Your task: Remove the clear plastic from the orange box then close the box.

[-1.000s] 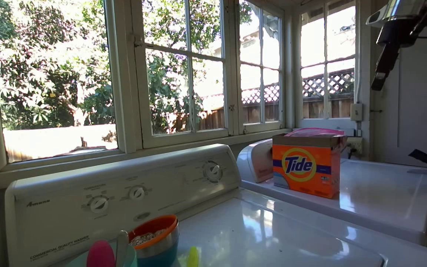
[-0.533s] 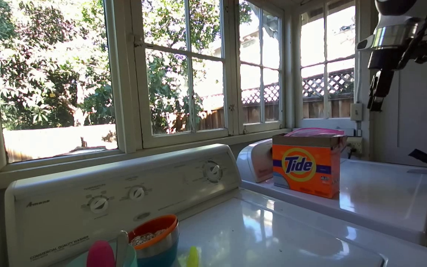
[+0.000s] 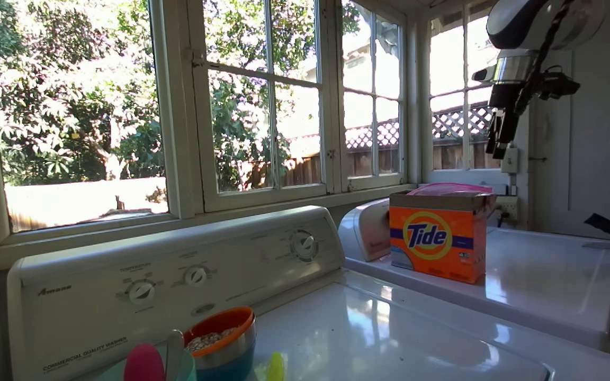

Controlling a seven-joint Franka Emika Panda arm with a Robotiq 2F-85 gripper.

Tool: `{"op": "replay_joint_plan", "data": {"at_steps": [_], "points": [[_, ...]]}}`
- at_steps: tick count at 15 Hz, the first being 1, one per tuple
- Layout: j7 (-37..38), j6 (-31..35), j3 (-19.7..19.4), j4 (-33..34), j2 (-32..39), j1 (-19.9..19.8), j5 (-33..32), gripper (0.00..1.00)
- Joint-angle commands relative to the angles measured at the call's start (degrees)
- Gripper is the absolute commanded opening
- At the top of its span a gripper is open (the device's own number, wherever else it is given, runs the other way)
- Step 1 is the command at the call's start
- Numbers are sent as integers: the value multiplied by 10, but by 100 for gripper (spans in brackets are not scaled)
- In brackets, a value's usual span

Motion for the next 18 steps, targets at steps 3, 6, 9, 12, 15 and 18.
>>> {"op": "replay_joint_plan", "data": {"at_steps": [3,6,9,12,15,18], "points": [[-9,-10,35,33,25,-32,-3,100],[5,-21,48,78,70,-36,-18,100],[21,-24,59,116,107,-39,-23,100],[53,-40,71,154,141,-42,-21,100],[79,-68,82,182,163,-44,-27,100],[108,-94,88,204,180,-45,-32,100]]}}
